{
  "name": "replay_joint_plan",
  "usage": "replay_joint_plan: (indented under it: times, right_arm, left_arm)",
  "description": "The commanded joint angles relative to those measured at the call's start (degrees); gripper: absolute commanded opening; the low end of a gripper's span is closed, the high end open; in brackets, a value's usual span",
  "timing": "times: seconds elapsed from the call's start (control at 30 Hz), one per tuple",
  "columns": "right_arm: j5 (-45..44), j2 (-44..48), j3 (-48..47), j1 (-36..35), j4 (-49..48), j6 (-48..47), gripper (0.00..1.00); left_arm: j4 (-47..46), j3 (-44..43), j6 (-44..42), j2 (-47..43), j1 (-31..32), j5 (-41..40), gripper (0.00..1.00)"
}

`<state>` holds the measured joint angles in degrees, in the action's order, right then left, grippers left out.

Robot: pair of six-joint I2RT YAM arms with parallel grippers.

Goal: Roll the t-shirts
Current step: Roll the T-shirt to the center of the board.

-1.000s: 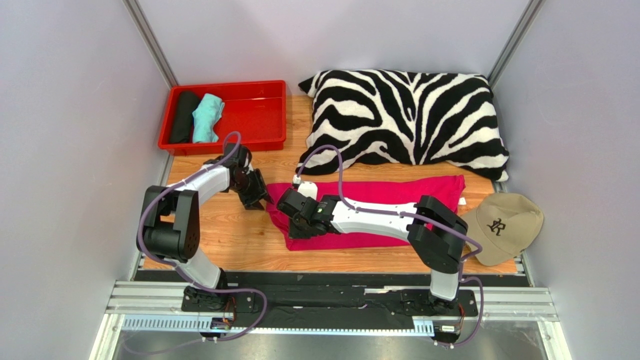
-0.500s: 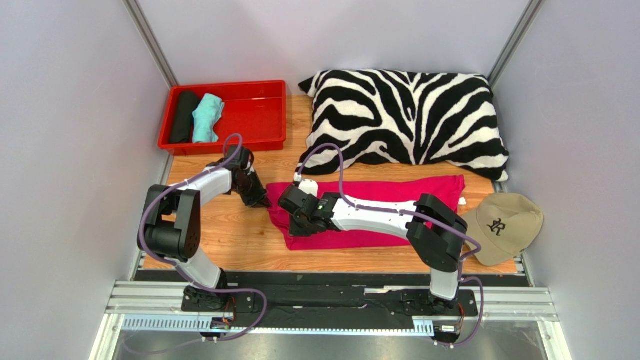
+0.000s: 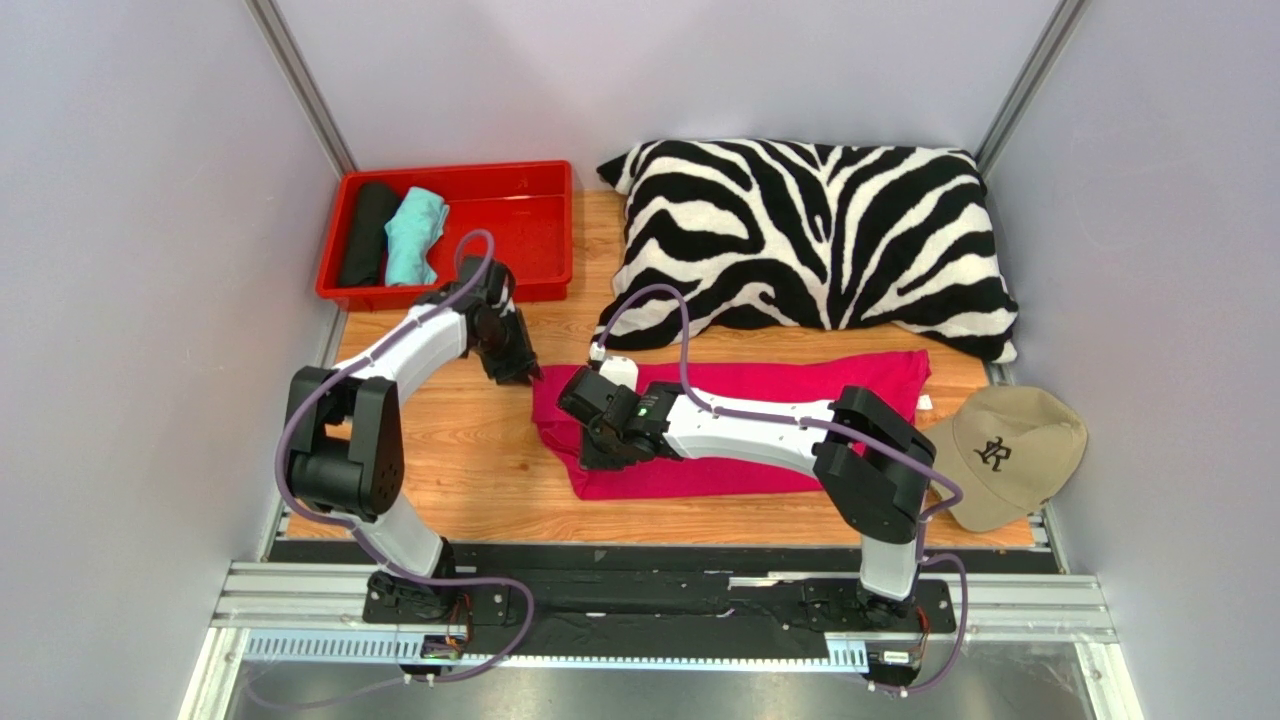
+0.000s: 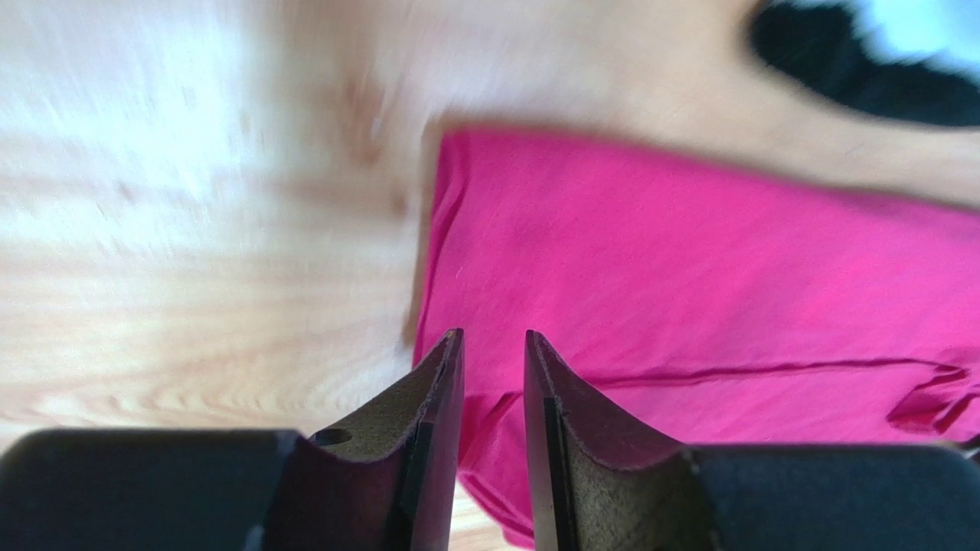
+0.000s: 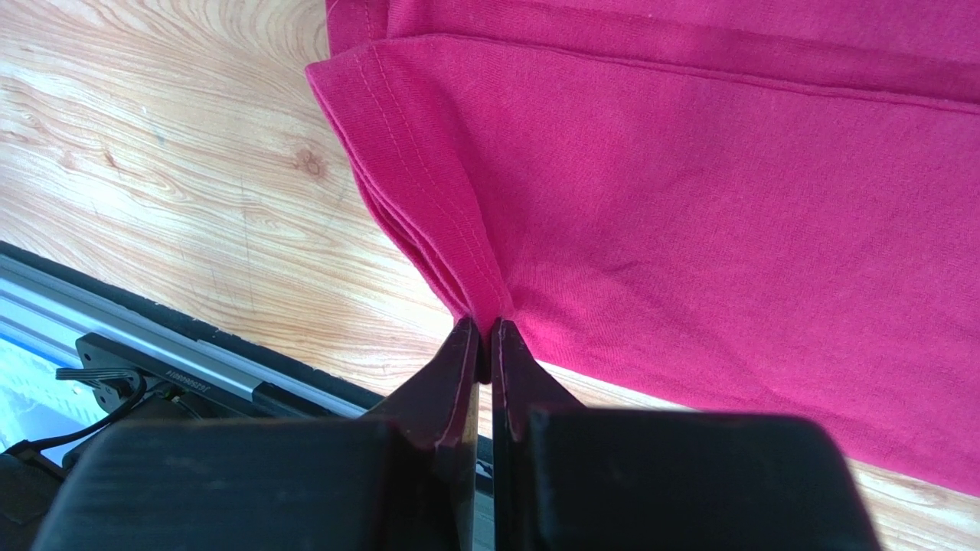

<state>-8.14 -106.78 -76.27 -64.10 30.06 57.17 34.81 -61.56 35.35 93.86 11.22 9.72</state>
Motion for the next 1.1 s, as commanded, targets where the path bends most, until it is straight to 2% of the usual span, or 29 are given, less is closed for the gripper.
replay_joint_plan:
  times: [0.0, 0.27, 0.43, 0.9, 1.03, 1.07]
  right_arm:
    - [0.1, 1.4, -1.6, 0.3, -1.8, -0.6, 0.02]
    - [0.6, 1.6, -1.7, 0.3, -2.2, -0.8, 0.02]
    - [1.0, 1.6, -1.2, 0.3, -2.6, -0.7, 0.02]
    - [1.4, 2.5, -1.1, 0.4, -3.3, -0.8, 0.02]
    - [1.5, 2.9, -0.7, 0.4, -3.8, -0.8, 0.02]
    - [1.5, 3.1, -0.5, 0.4, -4.0, -0.7, 0.02]
  left_arm:
    - [3.4, -7.1, -7.2, 3.3, -0.7, -0.6, 0.35]
    - [1.8, -5.9, -5.5, 8.1, -1.0, 0.7, 0.35]
    - [0.7, -4.5, -4.7, 9.2, -1.0, 1.2, 0.41]
    - [4.7, -7.8, -2.5, 11.7, 2.2, -6.3, 0.42]
    - [5.9, -9.1, -2.3, 12.5, 3.9, -9.1, 0.37]
    - [6.1, -9.2, -2.3, 12.5, 4.2, -9.4, 0.29]
